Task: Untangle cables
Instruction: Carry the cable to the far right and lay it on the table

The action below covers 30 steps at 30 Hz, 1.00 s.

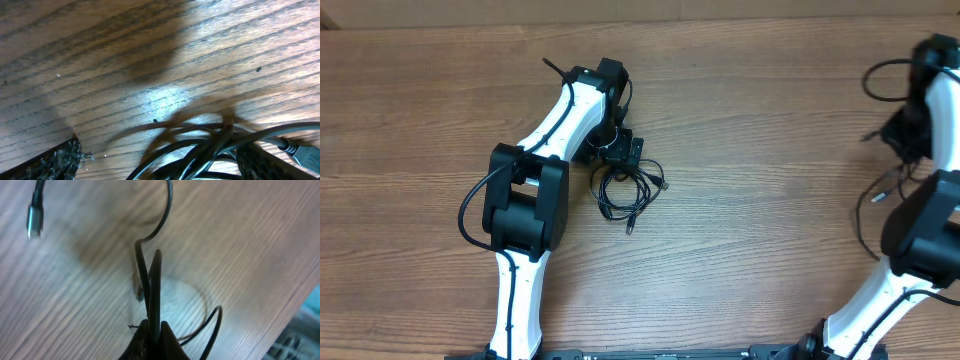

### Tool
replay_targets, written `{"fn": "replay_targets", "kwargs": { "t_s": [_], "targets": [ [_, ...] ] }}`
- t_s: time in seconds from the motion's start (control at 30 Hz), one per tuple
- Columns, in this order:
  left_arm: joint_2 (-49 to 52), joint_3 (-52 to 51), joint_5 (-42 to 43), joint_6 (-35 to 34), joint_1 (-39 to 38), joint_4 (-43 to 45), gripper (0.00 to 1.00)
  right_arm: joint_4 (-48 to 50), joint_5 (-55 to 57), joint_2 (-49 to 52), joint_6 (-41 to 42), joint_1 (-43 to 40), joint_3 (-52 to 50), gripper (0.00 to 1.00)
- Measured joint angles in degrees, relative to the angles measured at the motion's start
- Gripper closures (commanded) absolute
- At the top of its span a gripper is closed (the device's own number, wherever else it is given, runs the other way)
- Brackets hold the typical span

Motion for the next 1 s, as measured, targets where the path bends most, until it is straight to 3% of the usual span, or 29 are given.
{"fn": "replay_targets", "kwargs": {
  "t_s": [0.33, 0.67, 0.7, 0.77, 0.8, 0.9, 1.0],
  "targets": [
    [0.0, 0.0, 0.0, 0.0, 0.0, 0.0, 0.00, -1.7, -2.9, 0.0, -0.2, -4.1, -2.1, 0.90],
    [0.0, 0.0, 0.0, 0.0, 0.0, 0.0, 0.00, -3.5, -5.2, 0.0, -0.2, -4.1, -2.1, 0.95],
    [0.0, 0.0, 0.0, 0.0, 0.0, 0.0, 0.00, -4.0, -5.4, 0.0, -0.2, -4.1, -2.1, 0.90],
    [0.0, 0.0, 0.0, 0.0, 0.0, 0.0, 0.00, -4.4, -5.8, 0.0, -0.4, -4.1, -2.1, 0.65],
    [0.0, 0.0, 0.0, 0.0, 0.0, 0.0, 0.00, -4.3, -5.9, 0.0, -0.4, -4.0, -2.1, 0.48],
    [0.0, 0.0, 0.0, 0.0, 0.0, 0.0, 0.00, -3.9, -6.2, 0.0, -0.5, -4.1, -2.1, 0.20],
    [0.0, 0.0, 0.0, 0.0, 0.0, 0.0, 0.00, -3.2, -6.2, 0.0, -0.7, -4.1, -2.1, 0.12]
  ]
}}
